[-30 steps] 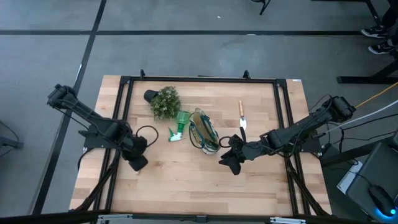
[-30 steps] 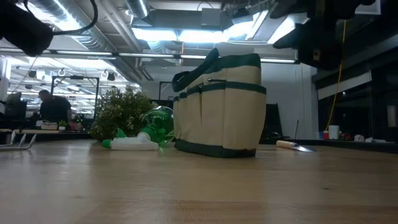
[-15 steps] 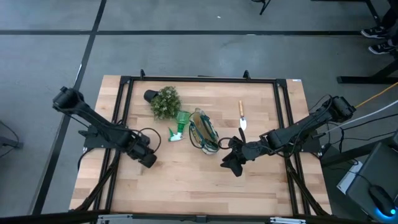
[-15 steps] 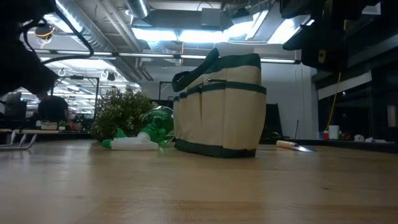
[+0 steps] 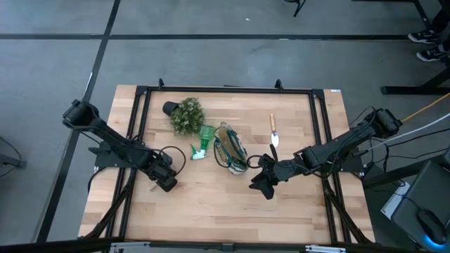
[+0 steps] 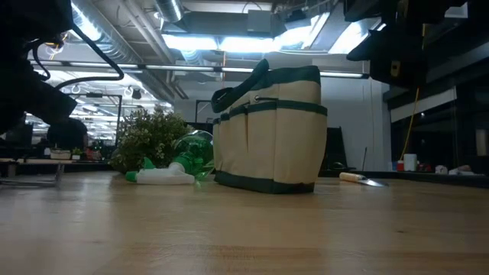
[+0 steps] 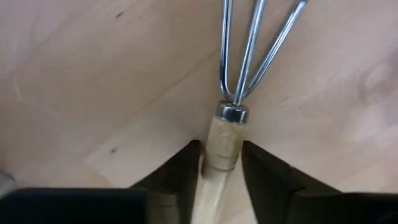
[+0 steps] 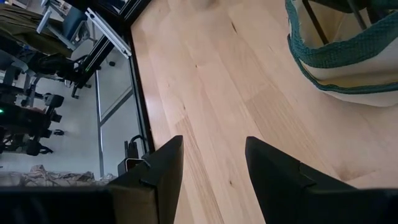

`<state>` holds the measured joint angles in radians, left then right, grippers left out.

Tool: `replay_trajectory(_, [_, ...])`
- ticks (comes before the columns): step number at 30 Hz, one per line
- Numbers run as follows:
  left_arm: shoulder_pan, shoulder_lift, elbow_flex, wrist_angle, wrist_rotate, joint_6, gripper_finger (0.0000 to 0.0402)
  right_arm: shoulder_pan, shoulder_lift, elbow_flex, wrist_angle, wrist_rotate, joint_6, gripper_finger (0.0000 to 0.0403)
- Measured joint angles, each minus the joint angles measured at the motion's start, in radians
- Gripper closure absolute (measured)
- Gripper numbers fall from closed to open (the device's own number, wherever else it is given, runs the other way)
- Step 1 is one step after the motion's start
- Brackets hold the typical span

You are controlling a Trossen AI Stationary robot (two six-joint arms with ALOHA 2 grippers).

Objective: Pick & Place Garden tools in Gardening bag
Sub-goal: Put the light brown hand rake into the light brown gardening bag

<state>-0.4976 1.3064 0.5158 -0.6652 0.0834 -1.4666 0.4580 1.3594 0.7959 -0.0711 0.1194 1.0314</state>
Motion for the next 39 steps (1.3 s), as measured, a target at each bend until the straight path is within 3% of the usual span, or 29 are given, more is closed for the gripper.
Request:
replay_trajectory(4, [0.000,-0.028,-0.003,0.005,-0.001,0.086,0.0343,-0.001,0.000,0.000,0.001,0.000,0.001,0.0227])
replay_trajectory(8, [0.000,-0.063,-0.010,0.032,-0.001,0.213,0.0343,-0.001,0.000,0.000,0.005,0.001,0.024,0.0227])
replay_trajectory(13, [0.003,-0.131,-0.005,0.237,0.001,0.438,0.0343,0.000,0.000,0.000,0.066,0.003,0.061,0.0227])
replay_trajectory(18, [0.048,-0.177,-0.005,0.405,-0.092,0.618,0.0343,0.000,0.000,0.000,0.205,0.016,0.061,0.0227])
replay_trajectory(22, [0.107,-0.196,-0.005,0.553,-0.136,0.763,0.0343,-0.005,0.000,0.000,0.304,0.090,0.031,0.0227])
replay_trajectory(27, [0.172,-0.197,-0.005,0.856,-0.124,0.916,0.0343,-0.042,0.000,0.000,0.413,0.123,-0.067,0.0227])
replay_trajectory(30, [0.214,-0.197,-0.003,0.981,-0.169,0.951,0.0343,-0.081,0.000,0.000,0.461,0.123,-0.143,0.0227])
replay_trajectory(35, [0.268,-0.190,0.067,1.002,-0.250,0.969,0.0343,-0.158,0.000,0.000,0.545,0.105,-0.310,0.0227])
replay_trajectory(39, [0.294,-0.136,0.166,0.963,-0.257,1.033,0.0343,-0.218,0.000,0.000,0.615,0.040,-0.466,0.0227])
